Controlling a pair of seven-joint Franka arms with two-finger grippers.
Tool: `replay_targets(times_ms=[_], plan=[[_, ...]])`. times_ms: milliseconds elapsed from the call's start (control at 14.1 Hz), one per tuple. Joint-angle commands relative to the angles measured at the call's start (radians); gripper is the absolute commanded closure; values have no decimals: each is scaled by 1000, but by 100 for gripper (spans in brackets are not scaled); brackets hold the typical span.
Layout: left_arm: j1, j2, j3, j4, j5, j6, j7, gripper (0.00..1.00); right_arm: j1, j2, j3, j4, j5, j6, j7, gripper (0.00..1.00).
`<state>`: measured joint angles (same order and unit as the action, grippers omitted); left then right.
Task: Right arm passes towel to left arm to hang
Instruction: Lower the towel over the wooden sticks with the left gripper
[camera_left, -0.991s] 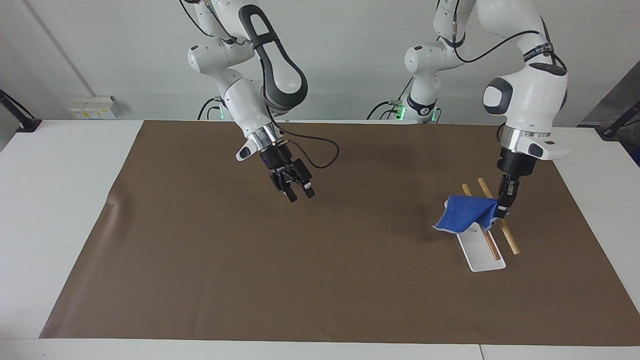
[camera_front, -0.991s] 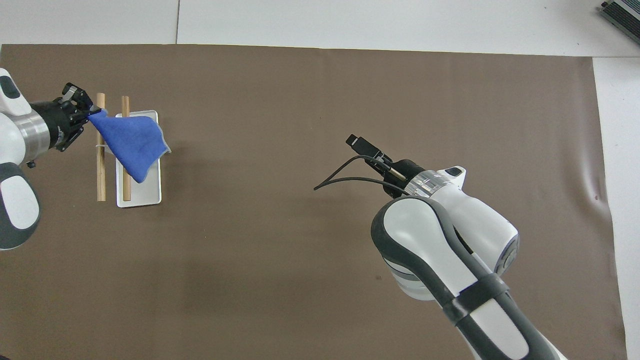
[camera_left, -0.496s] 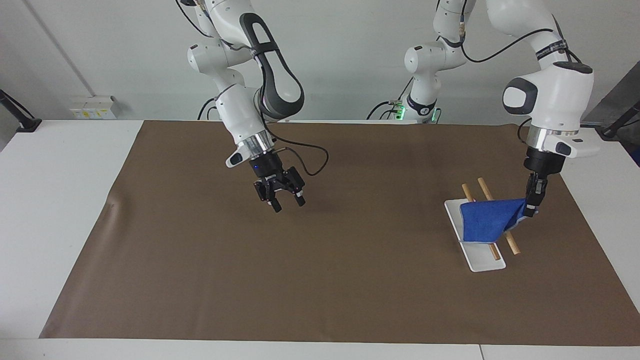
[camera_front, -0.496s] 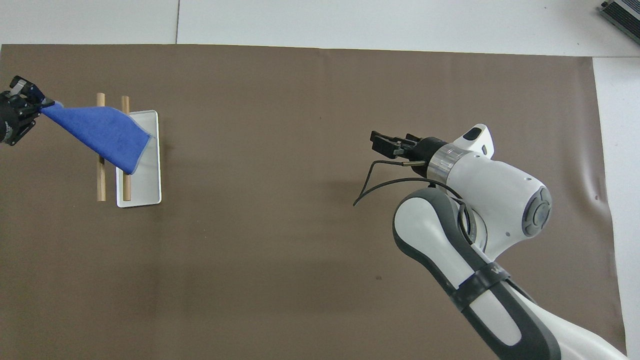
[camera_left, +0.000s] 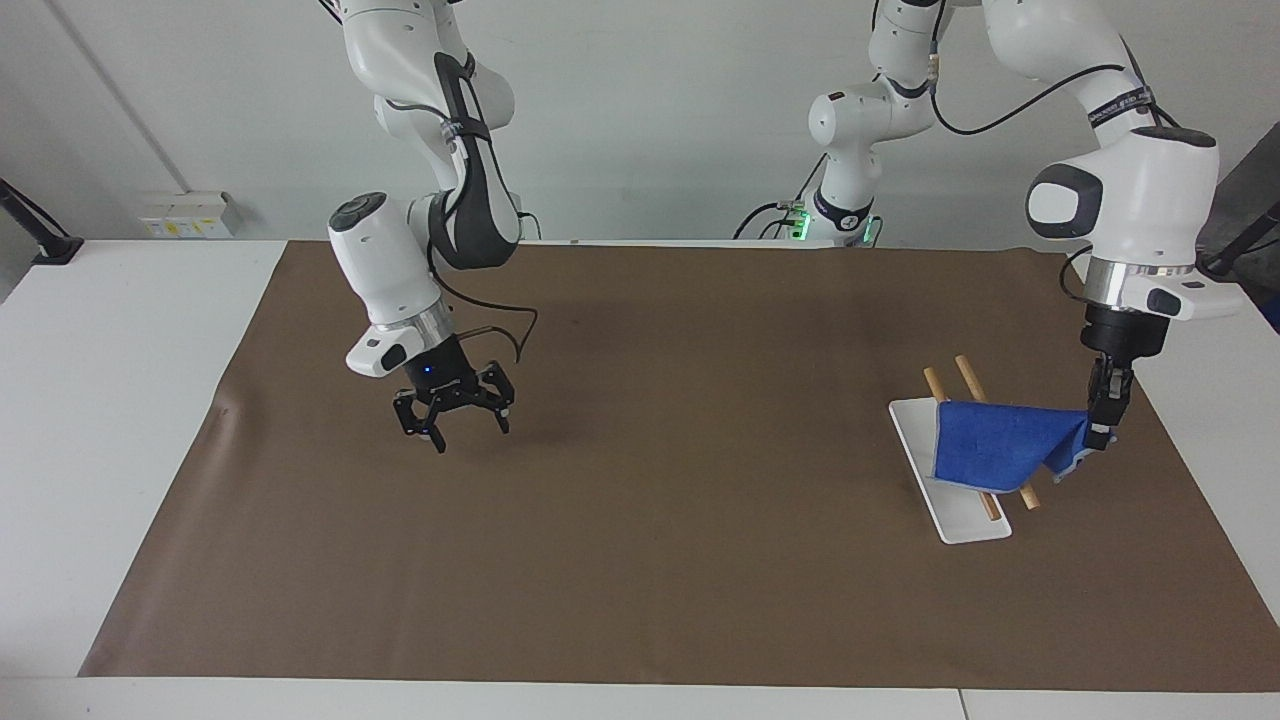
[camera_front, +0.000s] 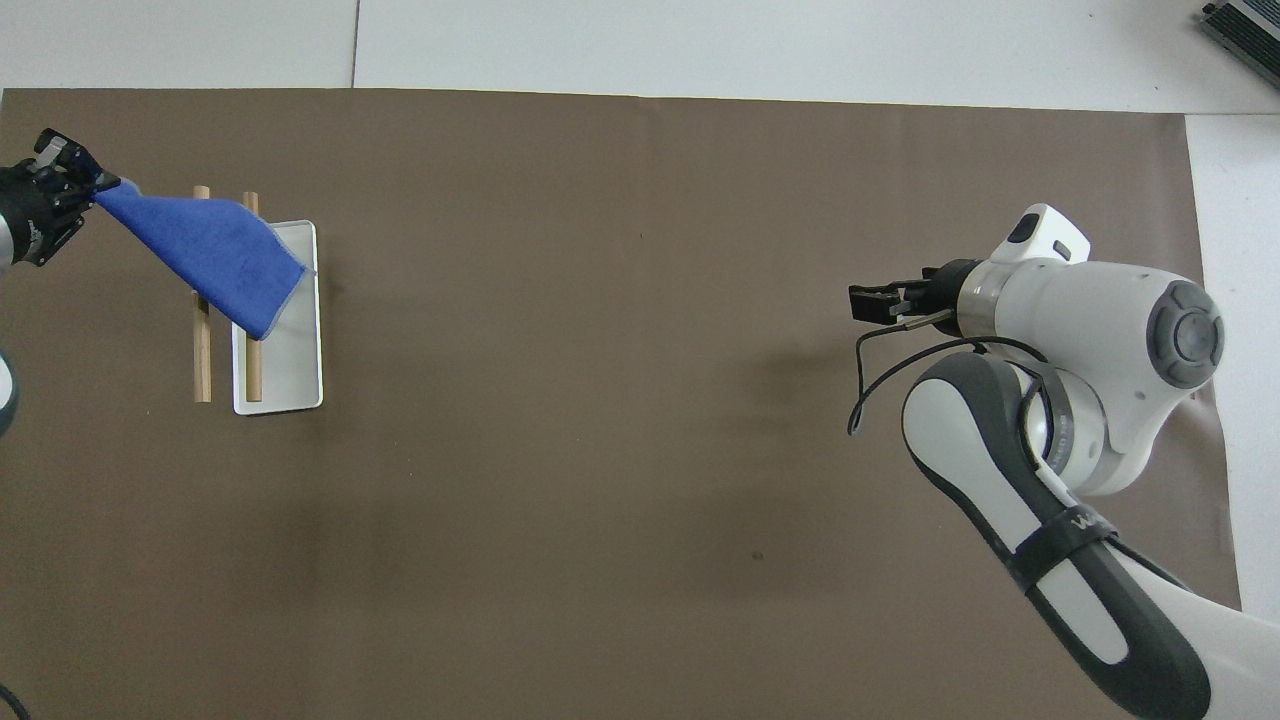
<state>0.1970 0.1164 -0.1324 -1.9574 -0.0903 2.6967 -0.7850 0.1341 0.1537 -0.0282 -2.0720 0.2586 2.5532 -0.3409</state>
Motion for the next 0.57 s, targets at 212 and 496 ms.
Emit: replay_targets(times_ms=[212, 496], plan=[[-8, 45, 5, 21, -14, 55, 38, 100, -34, -40, 1, 231, -332, -446, 333, 0], [4, 23, 11, 8, -14, -78, 122, 100, -73, -117, -1, 285, -314, -600, 457, 0]])
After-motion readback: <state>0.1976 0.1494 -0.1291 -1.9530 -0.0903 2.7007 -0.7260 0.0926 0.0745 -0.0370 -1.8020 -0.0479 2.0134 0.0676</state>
